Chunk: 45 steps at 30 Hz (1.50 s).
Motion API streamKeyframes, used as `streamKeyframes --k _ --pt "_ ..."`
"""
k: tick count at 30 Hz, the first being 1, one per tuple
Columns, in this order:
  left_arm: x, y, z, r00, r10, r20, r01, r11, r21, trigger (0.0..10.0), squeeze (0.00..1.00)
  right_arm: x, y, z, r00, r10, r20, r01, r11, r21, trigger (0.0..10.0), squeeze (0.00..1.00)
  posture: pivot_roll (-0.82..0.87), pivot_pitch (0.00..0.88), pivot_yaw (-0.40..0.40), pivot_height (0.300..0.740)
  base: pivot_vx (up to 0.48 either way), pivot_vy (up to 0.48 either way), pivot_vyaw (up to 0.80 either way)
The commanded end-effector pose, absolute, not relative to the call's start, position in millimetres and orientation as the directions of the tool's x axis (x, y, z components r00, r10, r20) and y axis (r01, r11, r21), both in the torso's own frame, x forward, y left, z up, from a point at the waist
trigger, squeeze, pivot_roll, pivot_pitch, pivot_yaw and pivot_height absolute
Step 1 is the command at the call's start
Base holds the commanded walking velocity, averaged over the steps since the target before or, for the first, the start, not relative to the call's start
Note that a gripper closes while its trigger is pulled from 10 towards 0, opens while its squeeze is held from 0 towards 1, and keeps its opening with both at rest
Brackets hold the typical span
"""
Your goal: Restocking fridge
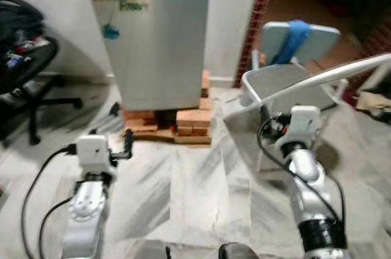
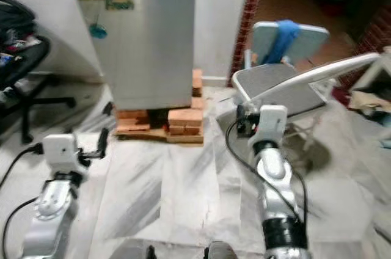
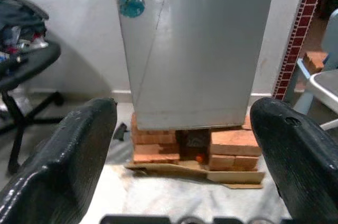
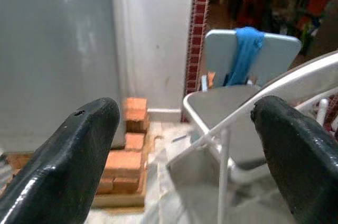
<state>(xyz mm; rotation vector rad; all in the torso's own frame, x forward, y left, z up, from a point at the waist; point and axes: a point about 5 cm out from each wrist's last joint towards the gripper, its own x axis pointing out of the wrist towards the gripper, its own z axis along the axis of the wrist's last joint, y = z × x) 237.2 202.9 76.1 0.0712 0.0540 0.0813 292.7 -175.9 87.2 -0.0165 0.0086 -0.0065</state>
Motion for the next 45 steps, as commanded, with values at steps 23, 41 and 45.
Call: streamKeyframes --k 23,41,45 --pt "247 165 79 0.989 -0.146 -0.022 0.148 0.985 0.084 10.0 0.0 266 -192 95 0.999 0.043 0.001 -0.042 0.992 -0.118 10.0 0.0 0.08 0.066 -0.002 0.74 0.135 0.434 -0.29" --pt "234 180 68 0.998 -0.029 -0.06 0.034 0.996 0.088 10.0 0.0 266 -186 89 0.997 0.076 -0.027 -0.079 0.991 -0.104 10.0 0.0 0.09 0.052 0.009 0.74 0.028 0.093 -0.44" --pt "231 184 68 0.998 -0.011 -0.059 0.016 0.996 0.09 10.0 0.0 265 -184 89 0.994 0.103 -0.032 -0.107 0.985 -0.134 10.0 0.0 0.1 0.052 0.005 0.74 0.0 0.0 0.0"
